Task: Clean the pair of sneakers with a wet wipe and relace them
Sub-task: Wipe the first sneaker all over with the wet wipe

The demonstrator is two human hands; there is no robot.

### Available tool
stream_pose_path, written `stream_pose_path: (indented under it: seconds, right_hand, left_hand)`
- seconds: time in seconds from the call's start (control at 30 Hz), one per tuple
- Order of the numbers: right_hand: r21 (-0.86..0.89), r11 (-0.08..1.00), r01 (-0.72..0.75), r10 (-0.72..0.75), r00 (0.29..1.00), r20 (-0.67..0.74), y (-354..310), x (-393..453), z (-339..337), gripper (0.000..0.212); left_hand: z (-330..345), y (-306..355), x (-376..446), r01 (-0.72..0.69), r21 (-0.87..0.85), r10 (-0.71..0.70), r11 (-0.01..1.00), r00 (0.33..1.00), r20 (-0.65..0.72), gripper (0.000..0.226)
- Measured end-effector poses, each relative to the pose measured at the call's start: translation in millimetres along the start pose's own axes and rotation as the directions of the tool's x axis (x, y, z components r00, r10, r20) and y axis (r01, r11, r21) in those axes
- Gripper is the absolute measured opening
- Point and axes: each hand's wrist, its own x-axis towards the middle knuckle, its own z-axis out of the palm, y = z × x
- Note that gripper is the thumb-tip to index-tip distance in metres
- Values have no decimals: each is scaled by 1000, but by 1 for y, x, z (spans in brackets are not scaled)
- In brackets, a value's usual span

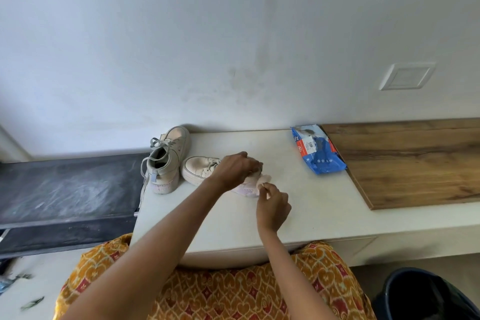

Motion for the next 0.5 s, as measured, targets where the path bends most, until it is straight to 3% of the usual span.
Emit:
stream_pose_path:
  seconds: [0.13,0.27,0.37,0.5]
  right_hand:
    - [-86,996,-17,22,998,63,9,31,-8,20]
    - [42,999,-25,24,999,38,-15,39,1,20]
    - [185,979,-81,85,996,-16,-23,31,7,22]
    - [100,995,-20,22,1000,-16,-2,21,5,20]
  left_hand:
    - [1,-7,-11,-46,122,64,992,987,-150,9]
    - [12,-2,-9,71,38,-58,997,962,-267,8]
    - [18,7,1,121,-24,-123,992,956,-266,8]
    - [25,7,6,190,-94,-208,977,944,-255,12]
